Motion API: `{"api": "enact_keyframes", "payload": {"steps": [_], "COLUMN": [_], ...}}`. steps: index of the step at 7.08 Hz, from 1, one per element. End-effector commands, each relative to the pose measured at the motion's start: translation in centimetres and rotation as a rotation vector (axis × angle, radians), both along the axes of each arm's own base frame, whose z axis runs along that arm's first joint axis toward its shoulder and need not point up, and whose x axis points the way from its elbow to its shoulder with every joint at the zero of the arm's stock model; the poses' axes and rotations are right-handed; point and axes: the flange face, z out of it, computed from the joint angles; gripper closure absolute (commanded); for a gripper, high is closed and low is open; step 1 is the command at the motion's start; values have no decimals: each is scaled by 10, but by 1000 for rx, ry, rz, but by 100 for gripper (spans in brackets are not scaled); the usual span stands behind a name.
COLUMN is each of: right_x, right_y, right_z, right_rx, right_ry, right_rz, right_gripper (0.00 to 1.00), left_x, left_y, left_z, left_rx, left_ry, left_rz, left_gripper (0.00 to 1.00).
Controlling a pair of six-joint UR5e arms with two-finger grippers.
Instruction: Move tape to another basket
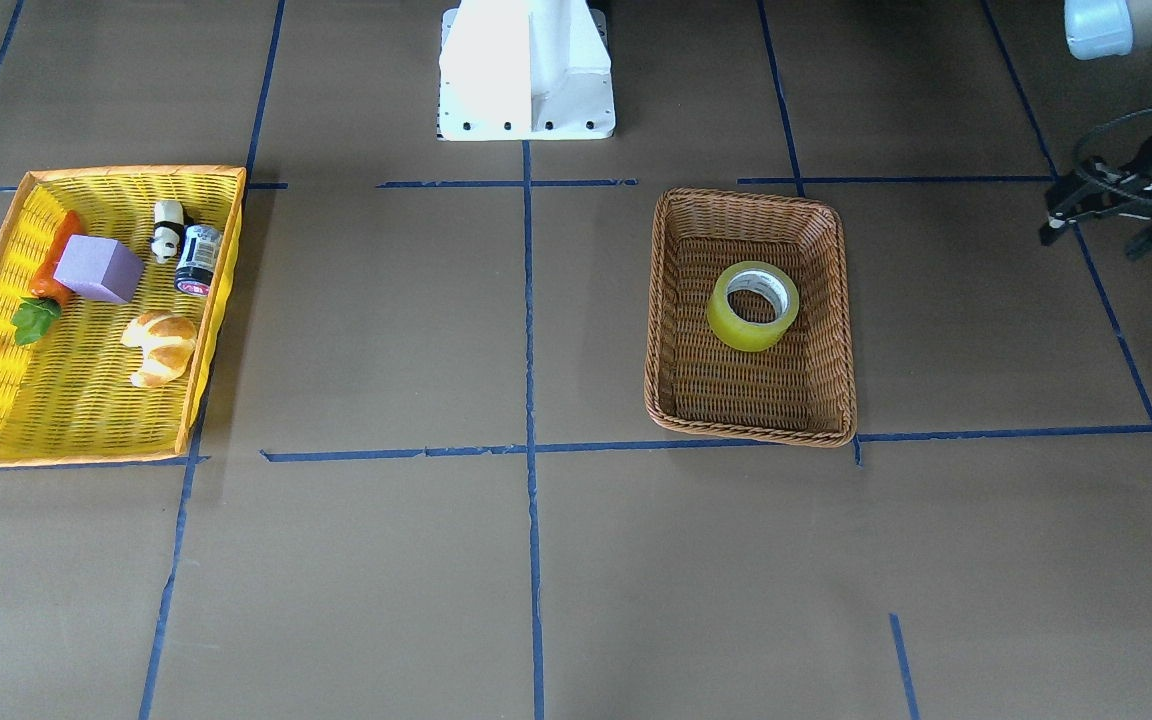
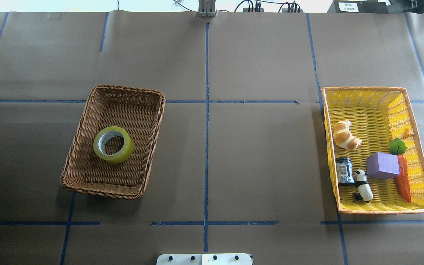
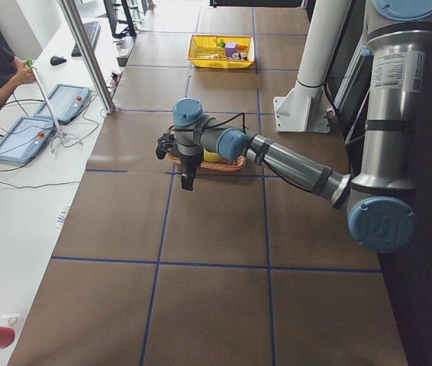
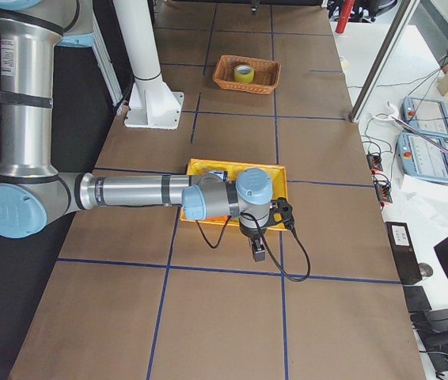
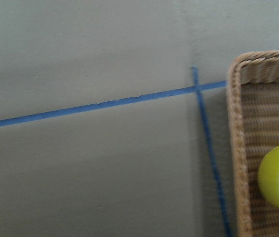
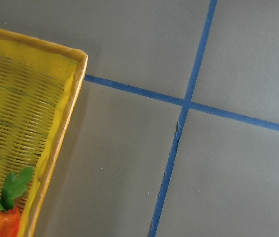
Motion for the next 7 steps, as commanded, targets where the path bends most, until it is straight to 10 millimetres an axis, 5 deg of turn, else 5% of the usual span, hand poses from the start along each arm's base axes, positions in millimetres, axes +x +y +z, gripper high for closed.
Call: {"api": "enact_keyframes", "payload": {"steps": [1, 2, 3, 7], "right_x": [11, 20, 20, 34], "right_y": [13, 17, 18, 20], "right_z": [14, 14, 10, 12], "right_rx": [-45, -97, -158, -165], "right_ry": [-13, -71, -139, -137], "right_rz": [31, 61, 82, 115], "right_gripper": [0, 0, 0, 0], "left_x": [-59, -87, -109, -120], "left_y": [-5, -6, -7, -5], "left_z": [102, 132, 134, 146], "left_rx": [-56, -44, -41, -37], "left_ry": [48, 44, 40, -36], "left_rz": [34, 32, -4, -7], "left_gripper": [0, 0, 0, 0]}}
